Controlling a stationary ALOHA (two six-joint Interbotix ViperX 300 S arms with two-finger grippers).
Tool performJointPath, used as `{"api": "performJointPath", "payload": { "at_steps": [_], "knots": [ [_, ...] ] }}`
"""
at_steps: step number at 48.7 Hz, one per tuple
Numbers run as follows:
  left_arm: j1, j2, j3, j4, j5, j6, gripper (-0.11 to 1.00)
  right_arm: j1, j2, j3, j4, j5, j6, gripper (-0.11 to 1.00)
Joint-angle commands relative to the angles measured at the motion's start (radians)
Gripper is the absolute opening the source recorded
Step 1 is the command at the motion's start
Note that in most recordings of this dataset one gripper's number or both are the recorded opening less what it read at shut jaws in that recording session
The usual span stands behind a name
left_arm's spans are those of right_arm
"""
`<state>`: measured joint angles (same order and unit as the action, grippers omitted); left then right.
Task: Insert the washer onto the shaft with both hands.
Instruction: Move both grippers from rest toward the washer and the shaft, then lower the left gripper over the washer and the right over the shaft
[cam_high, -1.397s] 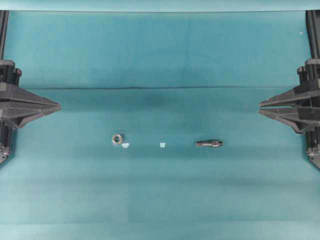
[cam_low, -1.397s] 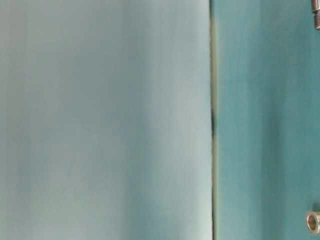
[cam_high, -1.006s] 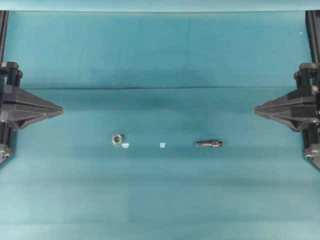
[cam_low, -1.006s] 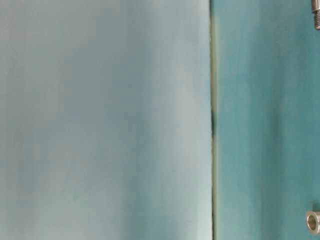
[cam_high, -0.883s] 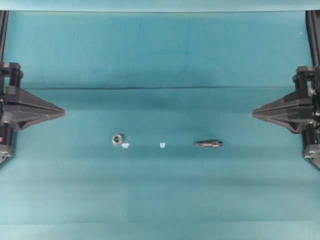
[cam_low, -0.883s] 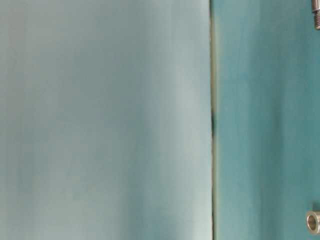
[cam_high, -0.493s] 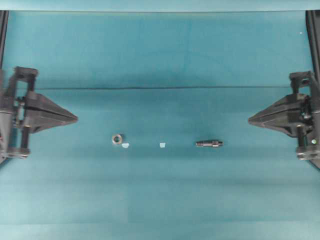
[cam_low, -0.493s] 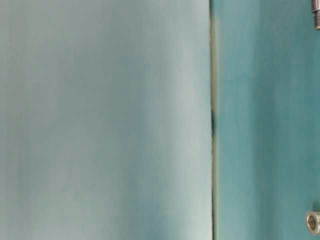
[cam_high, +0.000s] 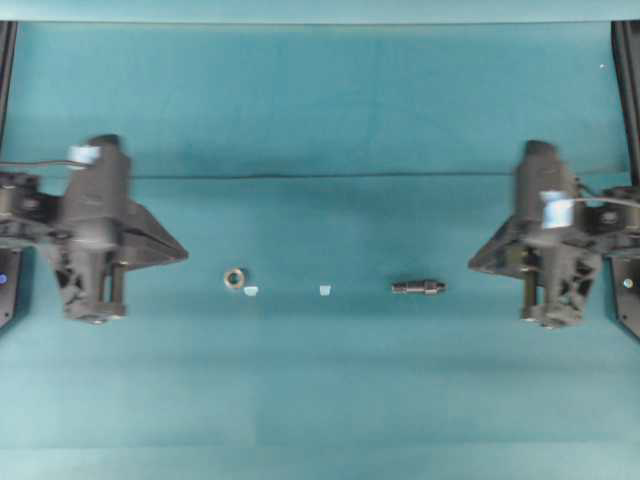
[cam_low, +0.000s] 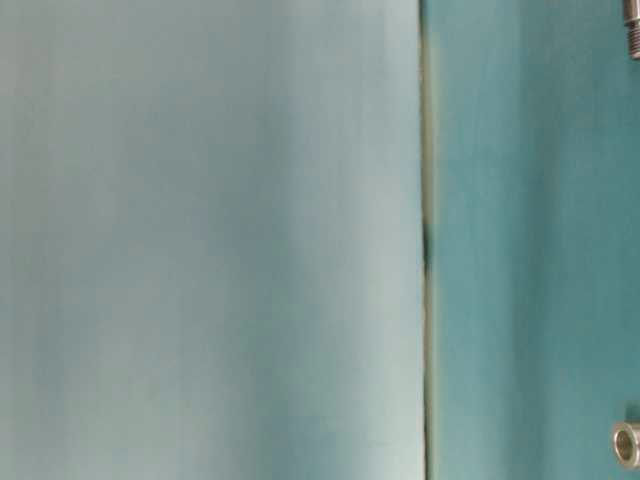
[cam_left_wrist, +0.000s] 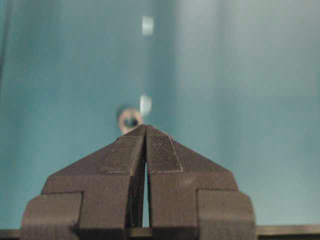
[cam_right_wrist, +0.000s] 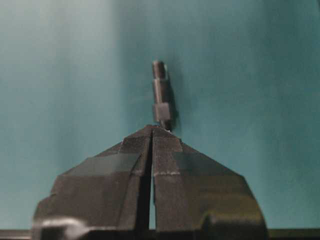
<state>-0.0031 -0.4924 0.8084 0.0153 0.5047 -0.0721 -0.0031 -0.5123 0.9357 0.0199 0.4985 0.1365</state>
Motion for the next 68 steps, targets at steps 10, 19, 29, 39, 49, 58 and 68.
{"api": "performJointPath", "payload": {
  "at_steps": [10,19,29,39,49,58,68],
  "knots": [
    [0.028,0.120,-0.089,0.011,0.123,0.011,0.02,-0.002,0.144,-0.127,-0.034,0.098,-0.006,-0.10],
    [0.029,0.204,-0.104,0.011,0.127,0.014,0.02,-0.002,0.202,-0.161,-0.044,0.104,-0.006,-0.10],
    [0.029,0.247,-0.124,0.008,0.123,0.028,0.02,-0.002,0.219,-0.173,-0.044,0.104,-0.008,-0.09],
    [0.028,0.255,-0.133,0.011,0.123,0.075,0.02,0.000,0.221,-0.163,-0.044,0.104,-0.015,-0.08],
    [0.032,0.265,-0.133,0.008,0.121,0.078,0.02,-0.002,0.242,-0.164,-0.046,0.101,-0.018,0.00],
    [0.032,0.273,-0.132,0.011,0.103,0.078,0.08,-0.002,0.287,-0.169,-0.046,0.098,-0.051,0.33],
    [0.032,0.304,-0.127,0.011,0.101,0.083,0.66,-0.005,0.348,-0.179,-0.094,0.103,-0.072,0.90]
  ]
}}
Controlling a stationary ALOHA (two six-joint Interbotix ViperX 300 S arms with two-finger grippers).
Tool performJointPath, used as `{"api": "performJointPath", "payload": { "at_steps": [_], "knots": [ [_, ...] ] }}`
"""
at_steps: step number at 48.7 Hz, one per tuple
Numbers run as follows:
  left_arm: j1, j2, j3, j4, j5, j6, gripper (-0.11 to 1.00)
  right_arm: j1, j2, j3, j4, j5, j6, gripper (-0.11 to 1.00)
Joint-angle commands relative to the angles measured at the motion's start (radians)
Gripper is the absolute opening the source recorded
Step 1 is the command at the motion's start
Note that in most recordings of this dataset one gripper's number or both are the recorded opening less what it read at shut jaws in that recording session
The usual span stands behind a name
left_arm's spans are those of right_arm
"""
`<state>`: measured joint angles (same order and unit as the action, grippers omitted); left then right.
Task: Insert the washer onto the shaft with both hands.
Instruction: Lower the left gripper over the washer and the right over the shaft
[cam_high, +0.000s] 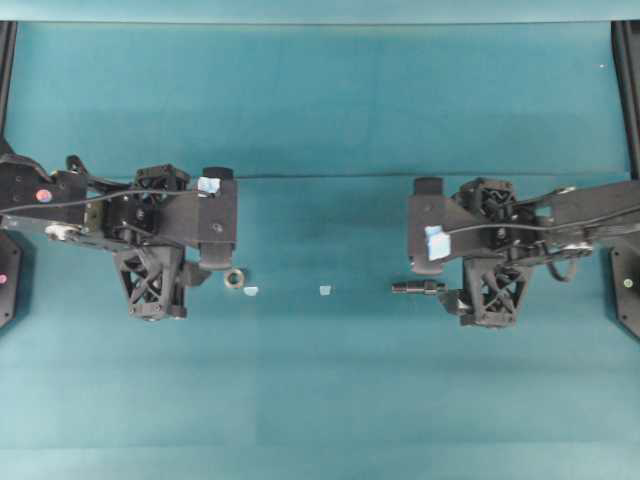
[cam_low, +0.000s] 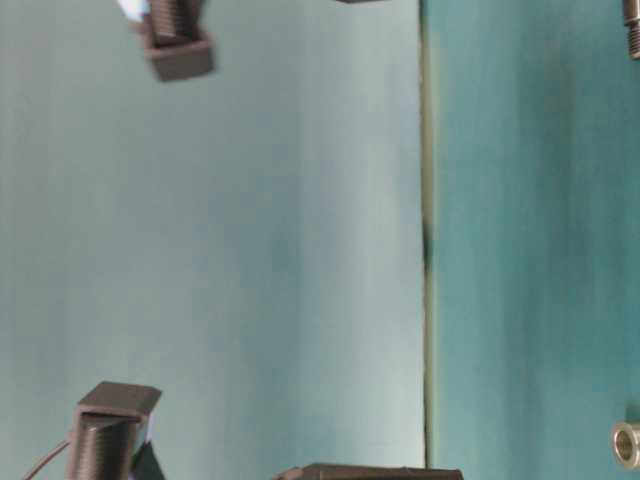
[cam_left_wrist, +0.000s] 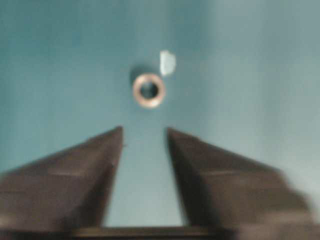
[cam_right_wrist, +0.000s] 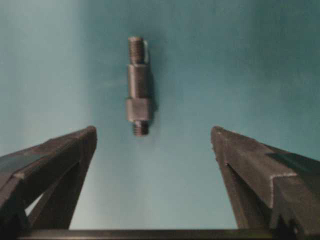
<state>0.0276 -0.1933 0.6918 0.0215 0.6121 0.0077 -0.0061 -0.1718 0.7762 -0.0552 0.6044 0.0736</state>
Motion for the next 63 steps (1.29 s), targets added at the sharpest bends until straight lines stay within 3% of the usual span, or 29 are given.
{"api": "performJointPath", "payload": {
  "at_steps": [1,4,6,11,27,39,63],
  "knots": [
    [0.000,0.009,-0.011,0.005,-0.006,0.003,0.72,-0.002,0.011,-0.021,-0.023,-0.006,-0.009,0.93],
    [0.000,0.020,-0.014,0.005,-0.011,0.003,0.88,-0.002,0.017,-0.031,-0.037,-0.009,-0.009,0.93],
    [0.000,0.023,-0.015,0.005,-0.015,0.003,0.92,-0.002,0.020,-0.037,-0.046,-0.012,-0.009,0.92],
    [0.000,0.034,-0.015,0.002,-0.048,0.003,0.86,-0.002,0.028,-0.043,-0.051,-0.017,-0.009,0.92],
    [0.000,0.114,-0.015,0.005,-0.101,0.008,0.87,0.002,0.038,-0.032,-0.049,-0.060,-0.008,0.92],
    [0.000,0.149,-0.017,0.005,-0.124,0.072,0.86,0.009,0.058,-0.015,-0.043,-0.083,0.000,0.90],
    [-0.005,0.210,-0.023,0.005,-0.172,0.055,0.86,0.021,0.104,0.018,-0.041,-0.158,0.037,0.90]
  ]
}}
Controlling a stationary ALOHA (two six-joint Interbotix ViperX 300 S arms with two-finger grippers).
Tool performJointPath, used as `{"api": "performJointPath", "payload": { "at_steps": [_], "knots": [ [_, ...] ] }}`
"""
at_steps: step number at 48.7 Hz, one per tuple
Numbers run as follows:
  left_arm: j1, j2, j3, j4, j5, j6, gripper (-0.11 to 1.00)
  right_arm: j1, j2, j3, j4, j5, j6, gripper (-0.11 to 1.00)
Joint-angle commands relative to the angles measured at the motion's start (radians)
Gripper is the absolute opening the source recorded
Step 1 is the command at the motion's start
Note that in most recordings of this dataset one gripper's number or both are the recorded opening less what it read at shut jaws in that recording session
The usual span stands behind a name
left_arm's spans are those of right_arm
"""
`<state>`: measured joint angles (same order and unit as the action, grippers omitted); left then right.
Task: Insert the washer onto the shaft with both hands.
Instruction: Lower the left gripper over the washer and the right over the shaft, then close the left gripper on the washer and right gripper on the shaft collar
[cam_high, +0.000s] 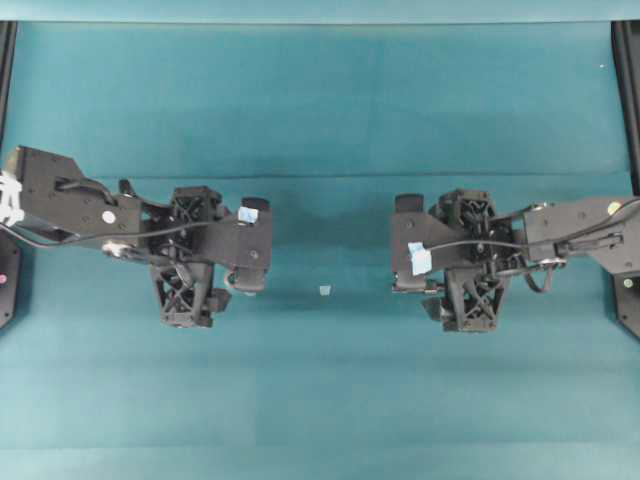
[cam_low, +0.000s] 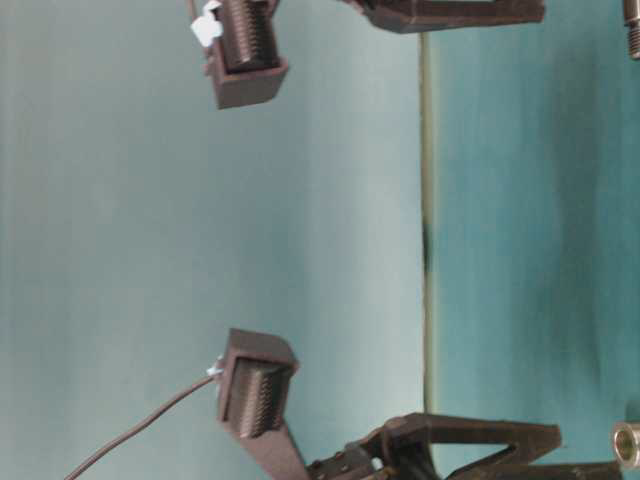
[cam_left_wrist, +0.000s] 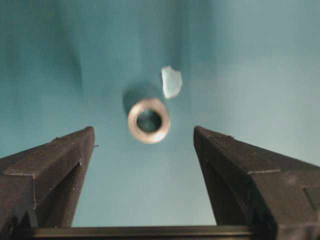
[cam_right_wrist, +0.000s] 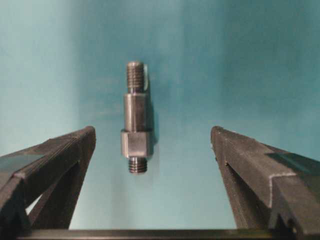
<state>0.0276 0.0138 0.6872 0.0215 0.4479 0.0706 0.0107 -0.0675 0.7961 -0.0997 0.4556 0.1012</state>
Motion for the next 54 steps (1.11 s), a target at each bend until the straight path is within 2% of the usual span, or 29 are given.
{"api": "performJointPath", "payload": {
  "at_steps": [1,15,54],
  "knots": [
    [-0.005,0.006,-0.020,0.002,-0.008,-0.012,0.86,0.005,0.003,0.002,0.003,-0.011,0.009,0.90],
    [-0.008,0.029,-0.009,0.005,-0.015,-0.091,0.86,0.014,0.032,0.005,0.003,-0.044,0.011,0.90],
    [-0.009,0.081,-0.011,0.005,-0.046,-0.095,0.85,0.014,0.046,0.025,0.003,-0.078,0.011,0.89]
  ]
}}
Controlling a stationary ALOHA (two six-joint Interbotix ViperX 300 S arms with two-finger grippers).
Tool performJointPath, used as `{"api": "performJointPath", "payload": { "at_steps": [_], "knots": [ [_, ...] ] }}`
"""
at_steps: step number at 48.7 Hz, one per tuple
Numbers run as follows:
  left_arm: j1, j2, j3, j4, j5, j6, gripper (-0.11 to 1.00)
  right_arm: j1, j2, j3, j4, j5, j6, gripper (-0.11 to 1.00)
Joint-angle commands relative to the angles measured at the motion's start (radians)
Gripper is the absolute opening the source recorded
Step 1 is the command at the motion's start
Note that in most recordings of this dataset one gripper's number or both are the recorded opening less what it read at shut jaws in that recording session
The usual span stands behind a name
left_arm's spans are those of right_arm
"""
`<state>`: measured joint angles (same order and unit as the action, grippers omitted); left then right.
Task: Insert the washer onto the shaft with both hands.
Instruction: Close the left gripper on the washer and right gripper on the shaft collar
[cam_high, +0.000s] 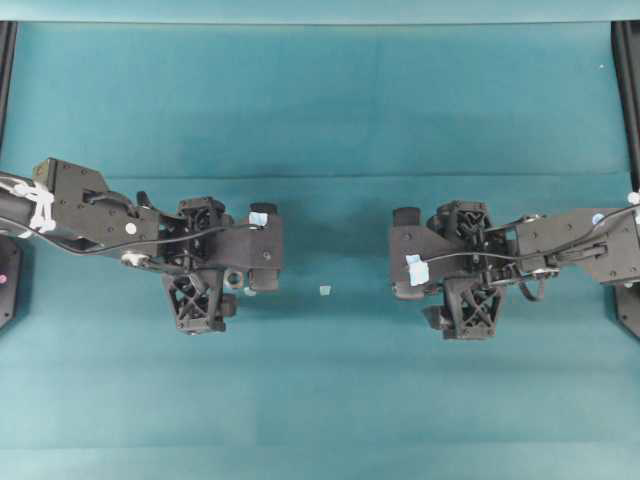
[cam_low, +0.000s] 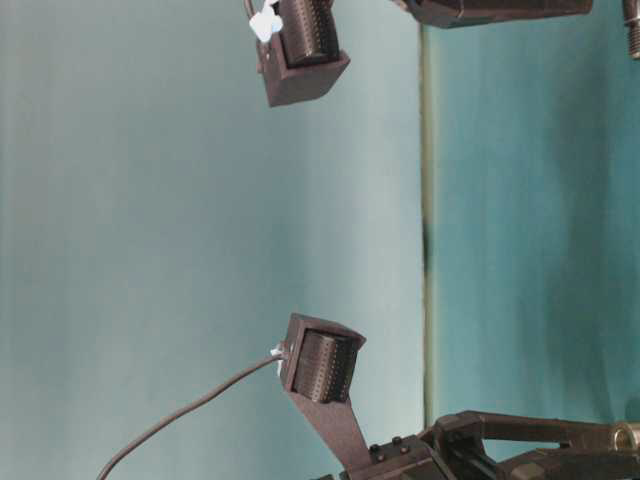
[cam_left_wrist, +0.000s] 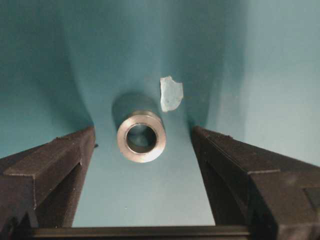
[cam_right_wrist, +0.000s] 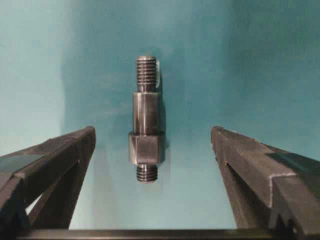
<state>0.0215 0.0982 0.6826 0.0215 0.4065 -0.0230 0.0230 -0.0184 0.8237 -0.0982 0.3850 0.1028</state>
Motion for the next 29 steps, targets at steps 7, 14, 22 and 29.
{"api": "performJointPath", "payload": {
  "at_steps": [7,14,22,29],
  "knots": [
    [-0.002,-0.003,-0.008,0.002,-0.012,-0.003,0.85,0.002,0.003,-0.002,0.002,-0.008,0.009,0.89],
    [-0.003,-0.002,-0.011,0.005,-0.021,-0.005,0.85,0.002,0.006,0.000,0.002,-0.014,0.009,0.89],
    [-0.003,-0.002,-0.006,0.002,-0.021,-0.005,0.85,-0.002,0.021,0.008,0.002,-0.035,0.008,0.89],
    [-0.003,-0.002,-0.003,0.005,-0.021,-0.006,0.85,-0.003,0.037,0.012,0.002,-0.052,0.006,0.89]
  ]
}}
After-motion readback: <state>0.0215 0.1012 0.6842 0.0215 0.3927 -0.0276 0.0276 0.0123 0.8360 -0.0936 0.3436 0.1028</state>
